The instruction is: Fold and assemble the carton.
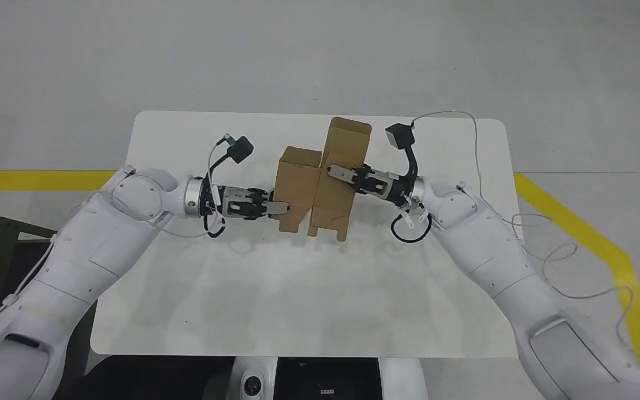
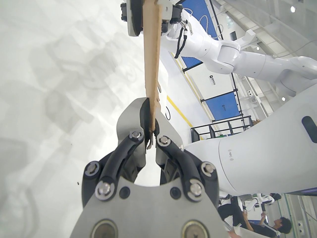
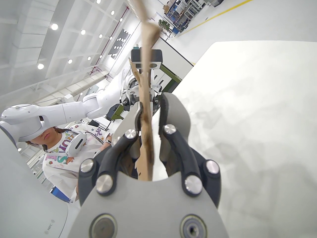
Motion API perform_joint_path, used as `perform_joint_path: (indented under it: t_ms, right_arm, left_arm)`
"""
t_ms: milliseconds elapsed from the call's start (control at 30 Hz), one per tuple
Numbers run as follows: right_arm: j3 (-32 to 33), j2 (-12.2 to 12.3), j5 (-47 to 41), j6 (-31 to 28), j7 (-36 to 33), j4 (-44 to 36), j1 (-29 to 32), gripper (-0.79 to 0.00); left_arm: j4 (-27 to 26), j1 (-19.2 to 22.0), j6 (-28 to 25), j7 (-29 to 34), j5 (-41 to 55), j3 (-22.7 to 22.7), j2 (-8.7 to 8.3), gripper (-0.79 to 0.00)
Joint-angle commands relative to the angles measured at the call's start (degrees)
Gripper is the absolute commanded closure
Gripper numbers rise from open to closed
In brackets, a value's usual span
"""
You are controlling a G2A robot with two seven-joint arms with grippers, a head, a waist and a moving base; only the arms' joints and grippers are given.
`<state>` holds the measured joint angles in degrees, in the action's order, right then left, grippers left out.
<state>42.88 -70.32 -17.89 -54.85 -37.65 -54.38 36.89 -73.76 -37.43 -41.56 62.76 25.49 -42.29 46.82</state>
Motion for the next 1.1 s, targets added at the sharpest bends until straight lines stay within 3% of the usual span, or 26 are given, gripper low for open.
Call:
perform_joint_path:
  t_ms: [0,267,467,733,1067]
  right_arm:
    - [0.50,0.24,0.12,0.22,-1.17,-0.01,0.10,-0.785]
    - [5.16,3.15,-0.85,2.85,-11.79,-2.39,1.34,-0.785]
    - [9.99,5.98,-2.45,7.25,-19.03,-6.73,4.77,-0.785]
    - [13.58,8.58,-3.78,12.95,-24.74,-12.97,10.01,-0.785]
    - [11.82,8.91,-4.90,14.43,-26.22,-13.87,11.42,-0.785]
  left_arm:
    - [0.34,0.34,3.22,3.18,2.05,0.49,0.00,0.000]
    - [1.91,3.64,11.43,11.40,6.91,1.08,-0.11,0.000]
    - [-1.33,5.81,17.35,17.35,7.62,3.91,-0.40,0.000]
    - [-1.60,8.03,19.77,19.77,7.50,7.37,-1.65,0.000]
    - [-3.37,10.91,20.53,20.54,9.51,12.36,-2.61,0.000]
